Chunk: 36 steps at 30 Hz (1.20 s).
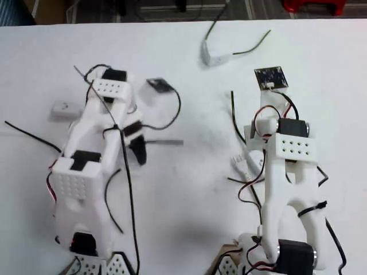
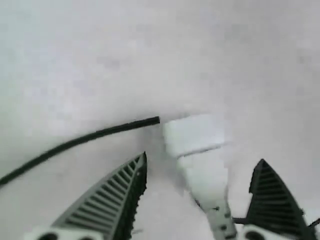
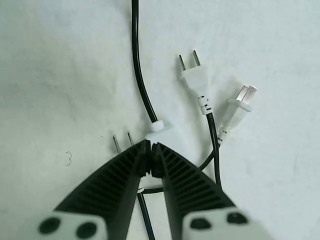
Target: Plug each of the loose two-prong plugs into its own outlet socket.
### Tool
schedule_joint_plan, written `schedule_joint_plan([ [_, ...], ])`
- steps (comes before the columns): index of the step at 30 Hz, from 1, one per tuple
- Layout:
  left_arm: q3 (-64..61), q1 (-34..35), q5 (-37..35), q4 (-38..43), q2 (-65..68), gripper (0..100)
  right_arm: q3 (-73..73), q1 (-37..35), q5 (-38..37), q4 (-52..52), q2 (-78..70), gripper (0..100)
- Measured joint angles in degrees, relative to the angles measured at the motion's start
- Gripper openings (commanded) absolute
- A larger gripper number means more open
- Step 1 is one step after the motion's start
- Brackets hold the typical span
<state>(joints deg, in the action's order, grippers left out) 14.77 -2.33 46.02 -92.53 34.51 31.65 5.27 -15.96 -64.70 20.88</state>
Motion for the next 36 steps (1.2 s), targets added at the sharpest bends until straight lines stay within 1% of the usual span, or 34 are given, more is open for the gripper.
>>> schedule_joint_plan([
  [3,-0.1,0.0,8.8,0.9,2.9,32,0.0,-0.1,0.0,0.0,0.0,1.8],
  [5,1.7,0.2,11.0,0.4,4.4,31,0.0,0.0,0.0,0.0,0.0,1.8],
  [7,3.3,0.4,11.8,0.1,5.5,26,0.0,0.0,0.0,0.0,0.0,1.8],
  [10,5.1,0.8,12.1,-0.4,6.9,14,0.0,0.0,0.0,0.0,0.0,1.8],
  [12,6.9,0.8,12.1,-1.5,8.1,9,0.0,0.0,0.0,0.0,0.0,1.8],
  [18,11.2,0.3,12.1,-5.5,11.0,7,0.0,0.1,0.0,0.0,0.0,1.8],
  [21,12.7,0.3,12.0,-6.2,12.0,7,0.0,-0.1,0.0,0.0,0.0,1.8],
  [23,13.0,0.3,10.2,-6.3,12.3,7,0.3,0.1,0.0,0.0,0.0,1.8],
  [29,14.6,0.3,-0.3,-5.5,12.0,8,1.1,0.2,0.0,0.0,0.0,1.8],
  [32,20.2,0.5,-3.9,-4.7,11.6,8,1.1,0.3,0.0,0.0,0.0,1.8],
  [36,31.8,-1.7,-8.4,-3.7,11.5,8,1.1,0.2,0.0,0.0,0.0,1.8],
])
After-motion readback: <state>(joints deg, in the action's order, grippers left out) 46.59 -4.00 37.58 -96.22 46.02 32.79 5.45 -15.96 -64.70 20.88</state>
